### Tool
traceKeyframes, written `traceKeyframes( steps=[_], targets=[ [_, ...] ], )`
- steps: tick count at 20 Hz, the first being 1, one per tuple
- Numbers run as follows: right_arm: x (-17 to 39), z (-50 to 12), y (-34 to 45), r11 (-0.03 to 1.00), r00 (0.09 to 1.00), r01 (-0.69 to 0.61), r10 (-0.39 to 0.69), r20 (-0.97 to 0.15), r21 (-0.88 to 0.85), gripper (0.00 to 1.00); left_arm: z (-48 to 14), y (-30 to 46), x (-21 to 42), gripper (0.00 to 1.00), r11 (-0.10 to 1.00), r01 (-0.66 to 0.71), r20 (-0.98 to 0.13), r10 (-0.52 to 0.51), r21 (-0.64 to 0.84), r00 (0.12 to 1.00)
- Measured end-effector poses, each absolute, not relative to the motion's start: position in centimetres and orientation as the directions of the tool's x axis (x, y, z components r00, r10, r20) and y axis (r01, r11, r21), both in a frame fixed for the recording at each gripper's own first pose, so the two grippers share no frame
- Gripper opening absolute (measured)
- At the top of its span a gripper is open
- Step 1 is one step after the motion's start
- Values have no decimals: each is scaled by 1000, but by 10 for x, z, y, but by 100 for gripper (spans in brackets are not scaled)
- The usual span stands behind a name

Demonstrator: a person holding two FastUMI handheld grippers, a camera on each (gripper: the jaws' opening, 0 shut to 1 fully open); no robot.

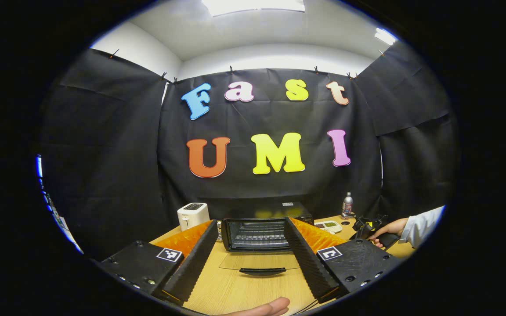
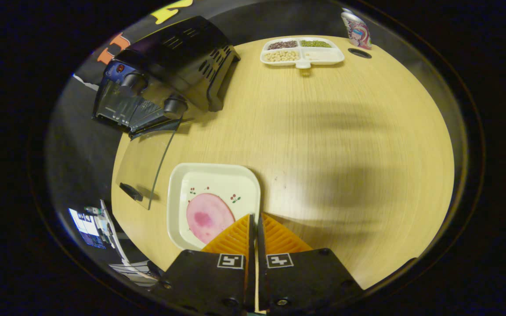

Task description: Open the electric oven with the left hand, put the food in, and close the electric oven.

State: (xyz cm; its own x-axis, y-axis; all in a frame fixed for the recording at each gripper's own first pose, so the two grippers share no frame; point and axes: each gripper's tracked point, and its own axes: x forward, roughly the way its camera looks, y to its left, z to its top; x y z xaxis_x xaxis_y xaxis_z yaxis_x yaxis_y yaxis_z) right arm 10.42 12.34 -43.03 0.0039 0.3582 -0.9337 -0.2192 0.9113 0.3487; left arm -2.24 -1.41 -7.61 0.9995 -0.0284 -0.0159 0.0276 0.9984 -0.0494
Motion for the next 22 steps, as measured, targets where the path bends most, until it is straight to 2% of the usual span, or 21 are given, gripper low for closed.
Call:
traceKeyframes(
  steps=[4, 9, 14, 22],
  targets=[
    [103, -430, 123, 892, -9, -222, 402, -916, 394, 2, -76, -17, -27, 96, 999, 27, -32, -28, -37, 999],
    [97, -433, 124, 885, -57, -83, 454, -889, 458, 2, -66, -2, -38, 96, 999, -15, -21, 14, -47, 1000],
    [102, -423, 127, 873, -10, -10, 488, -873, 488, 2, -61, 2, -56, 96, 998, -4, -7, 4, -62, 1000],
    [106, -411, 129, 859, 30, 2, 512, -859, 512, 4, -61, 10, -67, 96, 1000, -1, -4, 1, -26, 1000]
  ],
)
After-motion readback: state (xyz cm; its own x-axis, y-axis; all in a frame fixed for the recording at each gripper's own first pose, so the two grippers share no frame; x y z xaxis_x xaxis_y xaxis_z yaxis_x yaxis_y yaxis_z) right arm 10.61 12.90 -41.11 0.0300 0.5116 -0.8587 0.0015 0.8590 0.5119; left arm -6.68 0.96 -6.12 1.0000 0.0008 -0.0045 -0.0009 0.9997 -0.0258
